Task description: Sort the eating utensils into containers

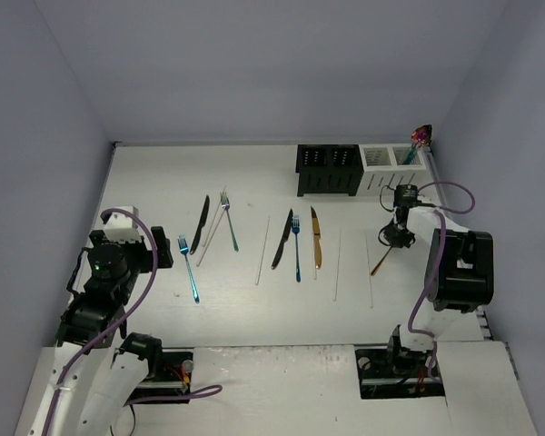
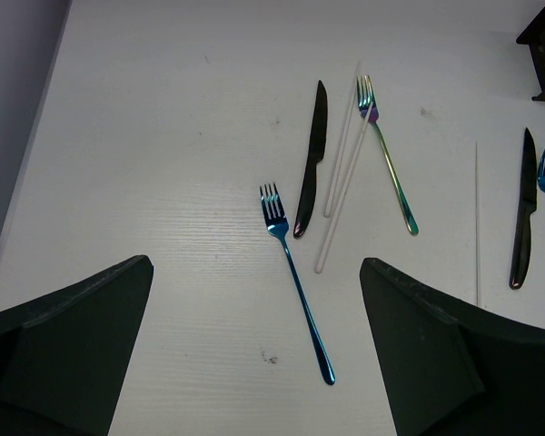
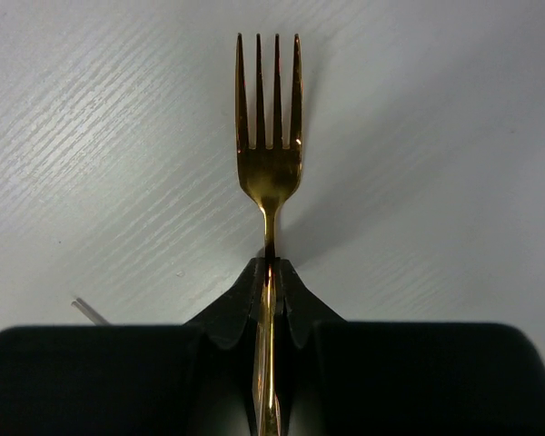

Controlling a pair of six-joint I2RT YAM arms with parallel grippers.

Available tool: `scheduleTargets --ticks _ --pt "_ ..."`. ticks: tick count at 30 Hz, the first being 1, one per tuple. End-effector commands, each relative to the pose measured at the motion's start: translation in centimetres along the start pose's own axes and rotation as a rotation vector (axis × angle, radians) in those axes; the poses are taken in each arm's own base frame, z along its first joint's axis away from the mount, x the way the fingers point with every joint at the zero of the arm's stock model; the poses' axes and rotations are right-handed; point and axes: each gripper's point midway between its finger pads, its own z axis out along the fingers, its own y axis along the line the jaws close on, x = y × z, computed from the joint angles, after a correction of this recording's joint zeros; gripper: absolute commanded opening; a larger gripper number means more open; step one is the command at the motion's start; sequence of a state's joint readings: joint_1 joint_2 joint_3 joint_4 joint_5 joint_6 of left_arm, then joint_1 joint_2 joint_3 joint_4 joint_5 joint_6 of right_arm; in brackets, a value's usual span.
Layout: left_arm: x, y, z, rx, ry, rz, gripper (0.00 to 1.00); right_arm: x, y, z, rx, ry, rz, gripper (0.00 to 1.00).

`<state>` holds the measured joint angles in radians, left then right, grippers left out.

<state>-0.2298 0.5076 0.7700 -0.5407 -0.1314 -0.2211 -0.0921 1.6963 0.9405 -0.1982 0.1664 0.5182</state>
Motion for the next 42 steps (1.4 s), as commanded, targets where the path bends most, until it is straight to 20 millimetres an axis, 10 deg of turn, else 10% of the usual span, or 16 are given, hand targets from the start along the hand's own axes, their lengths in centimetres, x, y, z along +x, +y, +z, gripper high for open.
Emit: scheduleTargets --ticks 1,13,20,35,42 --pt "-1.4 -0.4 0.3 0.009 -0.040 -0.019 0.97 -2.7 -0.7 -3.1 0.029 -0.116 -0.007 0.00" --pt "-1.0 0.0 0.8 -0.018 -0.016 -0.012 0.97 -20.0 8.4 -26.0 -0.315 -0.847 -0.024 0.00" --pt "-0.9 0.0 1.1 -0.026 -0.006 -0.008 0.97 -26.1 11.9 -30.0 -0.416 -1.141 -0.041 0.00" --pt "-0.5 0.2 1.7 -0.045 0.021 0.009 0.97 -34.1 18.0 -24.7 -0.449 -1.271 -0.071 0.00" --pt "-0.2 0.0 2.3 -0.040 0.042 0.014 0.97 -33.5 20.1 -18.7 -0.455 -1.188 -0.103 0.00"
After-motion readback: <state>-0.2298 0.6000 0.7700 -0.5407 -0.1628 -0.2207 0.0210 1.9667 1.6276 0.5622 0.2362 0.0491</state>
